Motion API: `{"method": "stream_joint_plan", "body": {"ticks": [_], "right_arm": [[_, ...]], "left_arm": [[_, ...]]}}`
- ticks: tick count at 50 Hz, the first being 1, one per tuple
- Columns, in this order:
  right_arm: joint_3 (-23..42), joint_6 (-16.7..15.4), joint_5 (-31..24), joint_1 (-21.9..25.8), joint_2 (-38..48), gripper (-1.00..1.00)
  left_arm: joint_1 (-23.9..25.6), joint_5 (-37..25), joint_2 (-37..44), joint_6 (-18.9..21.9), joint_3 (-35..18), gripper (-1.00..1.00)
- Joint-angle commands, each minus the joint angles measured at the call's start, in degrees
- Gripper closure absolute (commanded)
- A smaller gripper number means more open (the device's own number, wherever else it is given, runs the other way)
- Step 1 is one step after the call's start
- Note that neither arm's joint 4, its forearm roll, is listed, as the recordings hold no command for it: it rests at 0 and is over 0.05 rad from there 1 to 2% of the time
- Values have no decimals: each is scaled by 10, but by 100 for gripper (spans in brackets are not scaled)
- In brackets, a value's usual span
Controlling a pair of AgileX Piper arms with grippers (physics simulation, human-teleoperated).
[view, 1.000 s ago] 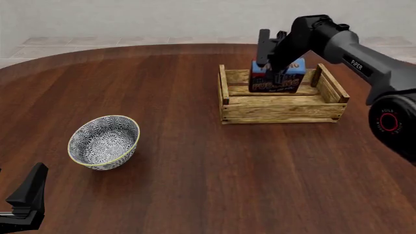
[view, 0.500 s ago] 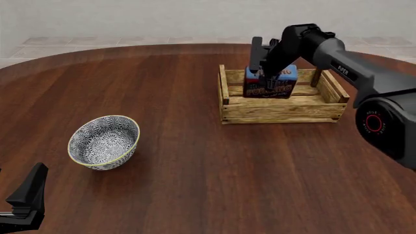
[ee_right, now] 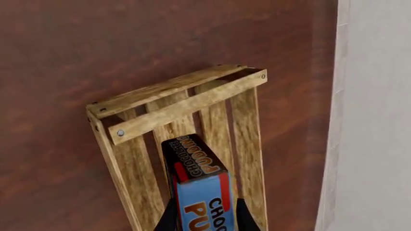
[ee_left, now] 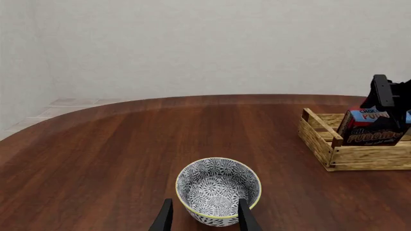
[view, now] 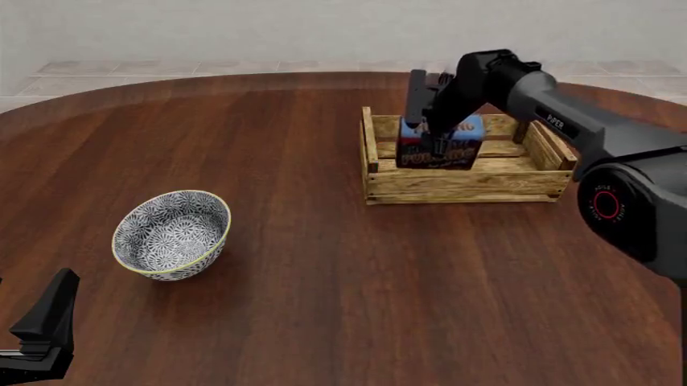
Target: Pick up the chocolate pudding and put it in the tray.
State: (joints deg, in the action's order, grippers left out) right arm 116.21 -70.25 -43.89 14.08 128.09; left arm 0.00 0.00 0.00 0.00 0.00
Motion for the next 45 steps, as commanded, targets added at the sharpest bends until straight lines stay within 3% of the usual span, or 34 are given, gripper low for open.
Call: {"method": "stream_joint_plan", "body": {"ticks": [1, 45], "right_arm": [[-5, 17, 7, 2, 0, 100], [-16, 26, 19, 16, 12, 100]], "left_arm": [[0, 0, 0, 0, 0, -100], [0, 0, 0, 0, 0, -100]]}}
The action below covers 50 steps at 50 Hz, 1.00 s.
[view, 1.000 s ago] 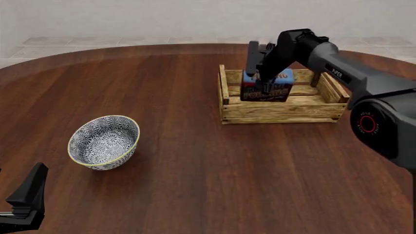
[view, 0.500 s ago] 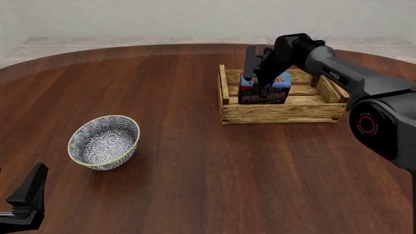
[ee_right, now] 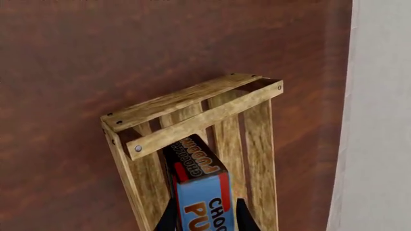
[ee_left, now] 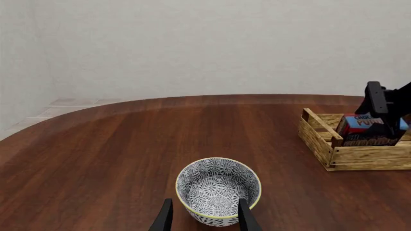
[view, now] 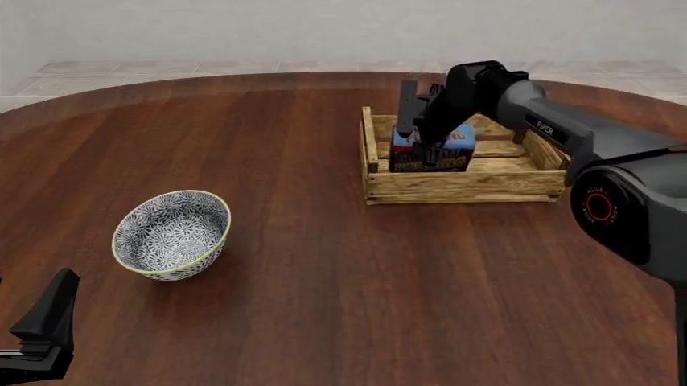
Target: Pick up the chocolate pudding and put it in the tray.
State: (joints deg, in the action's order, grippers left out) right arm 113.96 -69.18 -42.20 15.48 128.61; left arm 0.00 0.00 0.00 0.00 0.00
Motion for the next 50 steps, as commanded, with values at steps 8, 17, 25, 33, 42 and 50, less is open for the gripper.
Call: {"method": "stream_joint_plan", "body": {"ticks": [8, 17, 25, 33, 42, 50], "right_arm": [[1, 16, 4, 3, 7, 100], [-3, 17, 6, 4, 8, 100], [3, 17, 6, 4, 12, 100], [-7, 17, 10, 6, 11, 100], [0, 20, 7, 7, 15, 100], [-1, 25, 9, 10, 20, 100]], "left_arm": [[0, 0, 0, 0, 0, -100], [0, 0, 0, 0, 0, -100], [0, 0, 0, 0, 0, -100], [0, 0, 0, 0, 0, -100], [0, 0, 0, 0, 0, -100], [0, 0, 0, 0, 0, -100]]}}
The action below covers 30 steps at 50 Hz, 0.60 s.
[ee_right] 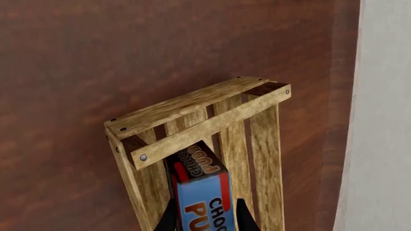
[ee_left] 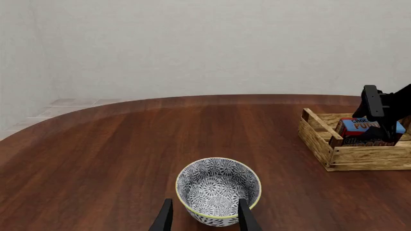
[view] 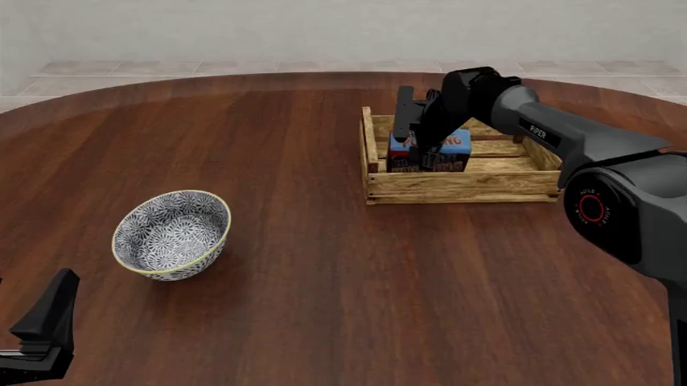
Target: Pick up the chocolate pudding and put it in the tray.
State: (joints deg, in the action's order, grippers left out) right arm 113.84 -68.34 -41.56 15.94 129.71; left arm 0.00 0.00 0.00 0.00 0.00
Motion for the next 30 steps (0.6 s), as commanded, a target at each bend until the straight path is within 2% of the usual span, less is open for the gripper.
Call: {"method": "stream_joint_plan", "body": {"ticks": [1, 15, 16, 18, 30], "right_arm": [[1, 18, 2, 6, 10, 100], [59, 35, -32, 1, 42, 100], [49, 33, -27, 5, 37, -100], [73, 34, -33, -4, 50, -100], [76, 36, -38, -5, 45, -100]], "left_arm": [[0, 0, 0, 0, 0, -100], [0, 0, 0, 0, 0, -100], [0, 0, 0, 0, 0, -100], [0, 0, 0, 0, 0, -100], [0, 0, 0, 0, 0, -100]]}}
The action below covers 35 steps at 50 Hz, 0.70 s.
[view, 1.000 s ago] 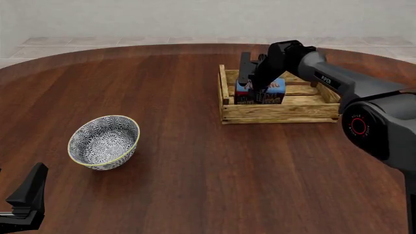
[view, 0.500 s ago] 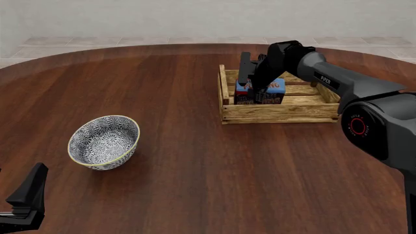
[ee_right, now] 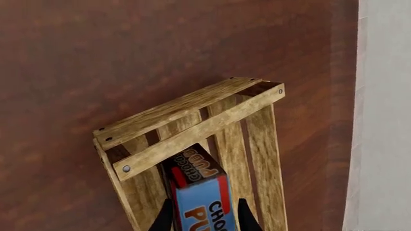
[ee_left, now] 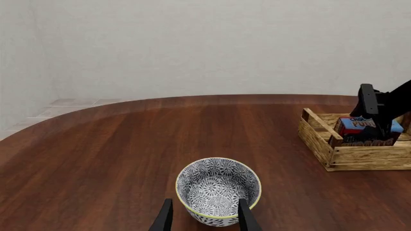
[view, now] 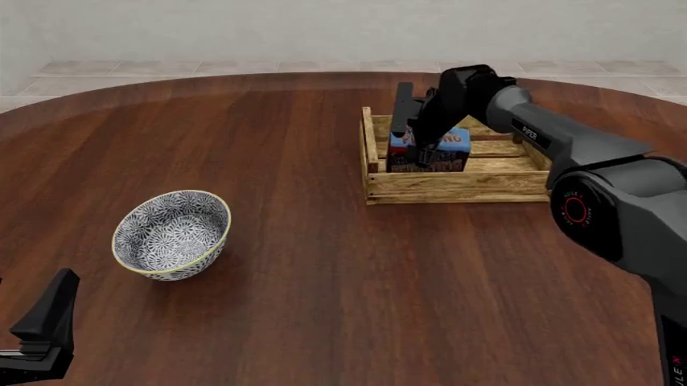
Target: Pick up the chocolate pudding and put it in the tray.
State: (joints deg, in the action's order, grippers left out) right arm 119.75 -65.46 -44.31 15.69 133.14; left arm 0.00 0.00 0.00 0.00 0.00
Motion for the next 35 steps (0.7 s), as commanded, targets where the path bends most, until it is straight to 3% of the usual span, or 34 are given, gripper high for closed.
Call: {"method": "stream_joint_plan", "body": {"ticks": [1, 24, 35], "right_arm": [[9, 6, -6, -1, 6, -100], [19, 14, -22, 3, -23, -100], [-9, 12, -20, 6, -61, -100]], "left_arm": [[0, 0, 0, 0, 0, -100], [0, 0, 0, 0, 0, -100], [0, 0, 0, 0, 0, -100]]}}
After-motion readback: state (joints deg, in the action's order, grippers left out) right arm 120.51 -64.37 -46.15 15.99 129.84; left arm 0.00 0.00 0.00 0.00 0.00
